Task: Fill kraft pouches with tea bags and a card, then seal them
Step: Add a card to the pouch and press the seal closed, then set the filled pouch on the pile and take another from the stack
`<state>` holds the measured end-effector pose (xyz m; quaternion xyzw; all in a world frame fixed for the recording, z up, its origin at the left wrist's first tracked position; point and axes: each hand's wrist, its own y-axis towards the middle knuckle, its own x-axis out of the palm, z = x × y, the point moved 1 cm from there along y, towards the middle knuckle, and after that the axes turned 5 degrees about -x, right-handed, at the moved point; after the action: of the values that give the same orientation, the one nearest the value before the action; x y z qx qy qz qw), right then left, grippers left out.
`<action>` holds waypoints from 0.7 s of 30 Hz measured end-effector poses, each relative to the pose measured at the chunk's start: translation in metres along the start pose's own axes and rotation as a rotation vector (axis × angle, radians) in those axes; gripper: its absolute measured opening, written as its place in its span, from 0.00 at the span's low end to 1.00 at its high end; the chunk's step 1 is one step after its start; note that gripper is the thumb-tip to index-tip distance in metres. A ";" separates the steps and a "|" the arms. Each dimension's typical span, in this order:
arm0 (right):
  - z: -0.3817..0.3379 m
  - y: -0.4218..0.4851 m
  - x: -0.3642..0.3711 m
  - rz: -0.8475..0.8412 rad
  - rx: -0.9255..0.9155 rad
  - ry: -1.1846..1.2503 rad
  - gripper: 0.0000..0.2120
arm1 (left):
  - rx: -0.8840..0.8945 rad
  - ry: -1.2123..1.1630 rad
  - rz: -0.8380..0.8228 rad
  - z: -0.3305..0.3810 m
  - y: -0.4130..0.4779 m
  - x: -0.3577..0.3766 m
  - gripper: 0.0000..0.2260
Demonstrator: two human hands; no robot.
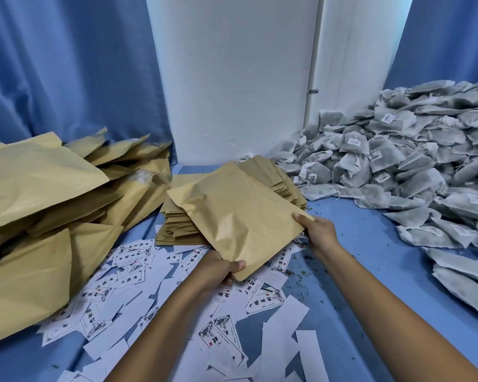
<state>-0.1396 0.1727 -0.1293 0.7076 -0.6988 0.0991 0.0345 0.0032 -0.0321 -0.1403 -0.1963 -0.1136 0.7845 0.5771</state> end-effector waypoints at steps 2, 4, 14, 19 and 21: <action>-0.002 -0.002 0.002 -0.051 0.034 0.008 0.10 | -0.007 0.016 -0.006 -0.002 -0.001 -0.005 0.12; -0.005 -0.003 0.005 -0.147 0.035 -0.062 0.10 | 0.009 -0.021 -0.008 -0.002 -0.003 -0.010 0.11; -0.019 -0.040 0.062 -0.298 -0.131 -0.301 0.11 | 0.246 -0.069 0.286 0.014 -0.012 -0.058 0.16; -0.031 -0.060 0.117 -0.305 -0.168 -0.144 0.14 | 0.337 -0.165 0.351 0.020 -0.035 -0.105 0.19; -0.032 -0.072 0.144 -0.322 -0.165 -0.092 0.13 | 0.374 -0.192 0.393 0.019 -0.044 -0.130 0.19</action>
<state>-0.0702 0.0387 -0.0643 0.8088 -0.5832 0.0023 0.0757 0.0660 -0.1408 -0.0829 -0.0295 0.0190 0.9038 0.4266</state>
